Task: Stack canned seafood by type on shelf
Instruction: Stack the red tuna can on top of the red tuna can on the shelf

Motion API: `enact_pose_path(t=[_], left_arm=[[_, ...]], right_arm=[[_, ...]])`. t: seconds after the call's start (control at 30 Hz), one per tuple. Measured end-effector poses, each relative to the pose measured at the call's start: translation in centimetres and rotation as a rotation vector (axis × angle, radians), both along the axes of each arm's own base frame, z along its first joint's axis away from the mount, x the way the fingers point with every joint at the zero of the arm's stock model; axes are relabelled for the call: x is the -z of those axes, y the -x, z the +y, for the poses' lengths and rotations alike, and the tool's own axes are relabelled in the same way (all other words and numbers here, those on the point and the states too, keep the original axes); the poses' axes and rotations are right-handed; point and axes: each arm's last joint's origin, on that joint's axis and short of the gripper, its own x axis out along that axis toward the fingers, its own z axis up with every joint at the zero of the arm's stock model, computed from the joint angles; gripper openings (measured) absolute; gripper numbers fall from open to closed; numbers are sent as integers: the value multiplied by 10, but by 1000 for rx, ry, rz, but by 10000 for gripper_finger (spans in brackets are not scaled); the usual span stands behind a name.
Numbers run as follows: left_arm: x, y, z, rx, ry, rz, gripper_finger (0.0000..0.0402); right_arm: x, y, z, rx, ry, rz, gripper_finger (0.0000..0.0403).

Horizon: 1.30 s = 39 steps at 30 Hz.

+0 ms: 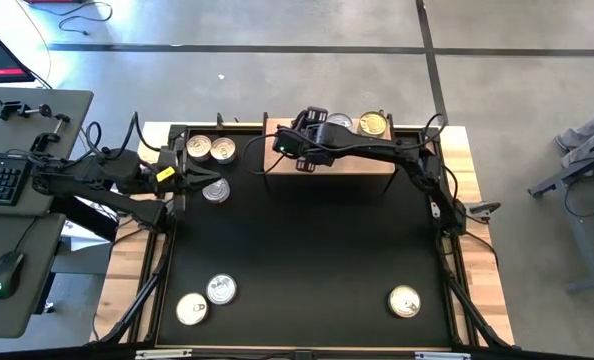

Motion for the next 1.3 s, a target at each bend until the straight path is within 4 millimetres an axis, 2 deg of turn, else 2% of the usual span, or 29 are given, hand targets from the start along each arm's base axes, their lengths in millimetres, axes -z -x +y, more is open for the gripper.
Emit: enact_pose_path(t=[0.27, 0.43, 0.63, 0.83, 1.1, 1.3], left_arm=[[0, -1, 0, -2, -2, 4, 0], [2, -1, 0, -4, -5, 16, 0], [2, 0, 0, -4, -7, 25, 0], [2, 0, 0, -7, -15, 26, 0], [2, 0, 1, -19, -35, 30, 0], [2, 0, 1, -30, -38, 30, 0]], right_arm=[[2, 0, 1, -7, -13, 6, 255], [1, 0, 0, -20, 2, 27, 287], [2, 2, 1, 2, -1, 36, 291], [-8, 3, 3, -35, -103, -8, 291], [-29, 7, -8, -26, -150, -79, 291], [-28, 10, -11, -18, -278, -109, 291]])
